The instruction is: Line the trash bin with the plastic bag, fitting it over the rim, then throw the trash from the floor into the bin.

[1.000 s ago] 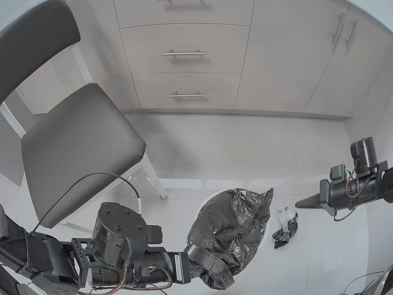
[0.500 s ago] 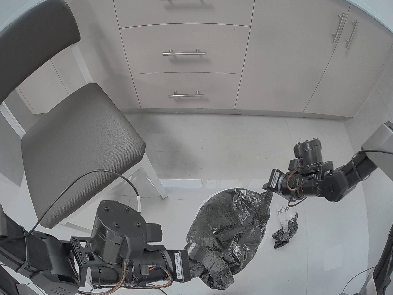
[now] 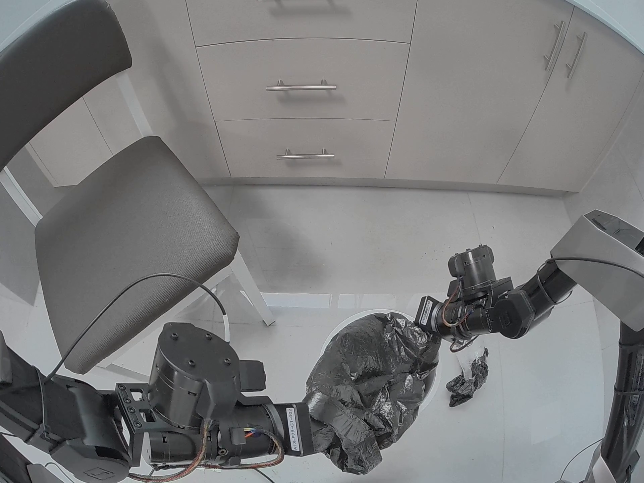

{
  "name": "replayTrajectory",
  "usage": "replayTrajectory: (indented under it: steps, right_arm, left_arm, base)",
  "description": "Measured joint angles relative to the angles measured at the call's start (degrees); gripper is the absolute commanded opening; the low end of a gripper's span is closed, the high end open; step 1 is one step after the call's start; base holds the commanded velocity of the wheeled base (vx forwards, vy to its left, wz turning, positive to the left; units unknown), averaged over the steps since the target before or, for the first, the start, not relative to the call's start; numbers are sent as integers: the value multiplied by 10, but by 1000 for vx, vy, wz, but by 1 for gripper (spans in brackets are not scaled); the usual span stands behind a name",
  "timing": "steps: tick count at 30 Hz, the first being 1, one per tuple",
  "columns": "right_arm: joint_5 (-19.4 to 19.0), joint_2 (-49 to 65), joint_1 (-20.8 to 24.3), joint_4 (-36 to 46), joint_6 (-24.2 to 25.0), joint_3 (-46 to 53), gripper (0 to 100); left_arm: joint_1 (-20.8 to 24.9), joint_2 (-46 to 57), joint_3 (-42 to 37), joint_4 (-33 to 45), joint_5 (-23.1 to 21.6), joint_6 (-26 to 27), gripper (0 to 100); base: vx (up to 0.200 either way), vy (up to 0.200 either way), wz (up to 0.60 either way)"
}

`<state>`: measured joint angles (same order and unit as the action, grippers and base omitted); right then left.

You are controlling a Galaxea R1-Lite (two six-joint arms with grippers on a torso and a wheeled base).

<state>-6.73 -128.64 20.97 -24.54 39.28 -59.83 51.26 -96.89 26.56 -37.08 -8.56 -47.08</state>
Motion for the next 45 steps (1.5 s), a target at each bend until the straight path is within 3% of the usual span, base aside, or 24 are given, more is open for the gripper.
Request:
replayTrajectory:
  steps: [9,20,25,34,45]
  right_arm:
    - [0,-32,36,11,2,-18,0]
    - [1,-91,29,110,-7,-146,0]
    - [0,-109,22,119,-20,-168,0]
    - [-2,-85,20,117,-15,-157,0]
    - [-1,2,41,115,-5,-74,0]
  left_arm:
    - [-15,-5,10,0,0,-7,0]
    - [-25,-28,31,0,-1,-7,0]
    - [-32,-53,49,0,-1,-8,0]
    - [-37,-81,70,0,-1,-9,0]
    - [-38,-89,75,0,0,-14,0]
  base:
    - [0,0,0]
    - [0,0,0]
    - [0,0,0]
    - [0,0,0]
    - [0,0,0]
